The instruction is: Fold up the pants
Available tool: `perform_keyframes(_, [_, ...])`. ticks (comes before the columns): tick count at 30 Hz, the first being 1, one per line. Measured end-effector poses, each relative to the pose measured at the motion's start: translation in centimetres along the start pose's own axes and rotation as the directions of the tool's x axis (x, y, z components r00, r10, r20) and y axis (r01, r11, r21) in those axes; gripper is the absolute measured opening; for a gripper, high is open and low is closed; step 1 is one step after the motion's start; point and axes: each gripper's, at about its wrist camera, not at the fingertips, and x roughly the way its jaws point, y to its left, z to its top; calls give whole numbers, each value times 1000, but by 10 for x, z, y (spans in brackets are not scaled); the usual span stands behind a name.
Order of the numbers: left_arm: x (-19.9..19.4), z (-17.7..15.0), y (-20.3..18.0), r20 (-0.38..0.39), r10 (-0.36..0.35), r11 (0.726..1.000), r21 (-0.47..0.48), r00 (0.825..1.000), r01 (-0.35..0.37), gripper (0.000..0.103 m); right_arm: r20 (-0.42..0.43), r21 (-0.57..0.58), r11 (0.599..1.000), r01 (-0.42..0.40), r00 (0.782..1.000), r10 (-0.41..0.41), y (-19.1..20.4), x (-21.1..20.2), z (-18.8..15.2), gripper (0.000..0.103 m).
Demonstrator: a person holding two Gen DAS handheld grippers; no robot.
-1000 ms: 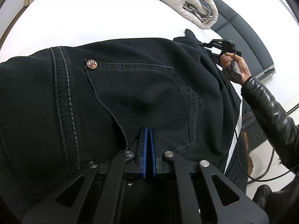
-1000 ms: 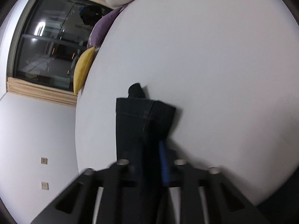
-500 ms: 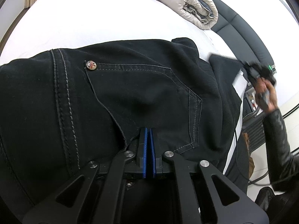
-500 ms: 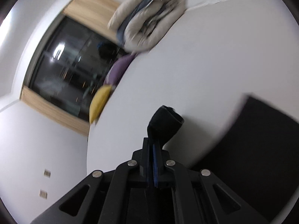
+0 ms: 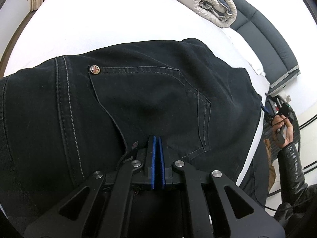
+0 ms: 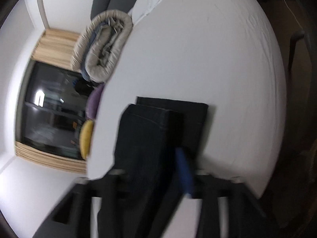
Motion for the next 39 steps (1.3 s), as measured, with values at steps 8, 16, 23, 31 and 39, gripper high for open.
perform_keyframes(8, [-2, -3, -11, -4, 17, 1000, -7, 1000, -17, 7, -38, 48, 999, -17, 999, 19, -4, 25, 2, 7])
perform_keyframes(16, [-4, -7, -4, 2, 10, 1000, -13, 1000, -10, 7, 90, 81, 997, 17, 996, -24, -21, -19, -2, 4])
perform_keyframes(23, [-7, -9, -1, 5, 5, 1000, -16, 1000, -5, 7, 93, 45, 995, 88, 991, -92, -24, -17, 2, 3])
perform_keyframes(31, [-16, -18, 2, 12, 8, 1000, 8, 1000, -8, 7, 87, 70, 992, 101, 990, -107, -32, -16, 10, 3])
perform_keyframes(39, [-39, -39, 8, 71, 40, 999, 25, 997, -42, 7, 137, -114, 958, 264, 959, -248, 5, -55, -9, 58])
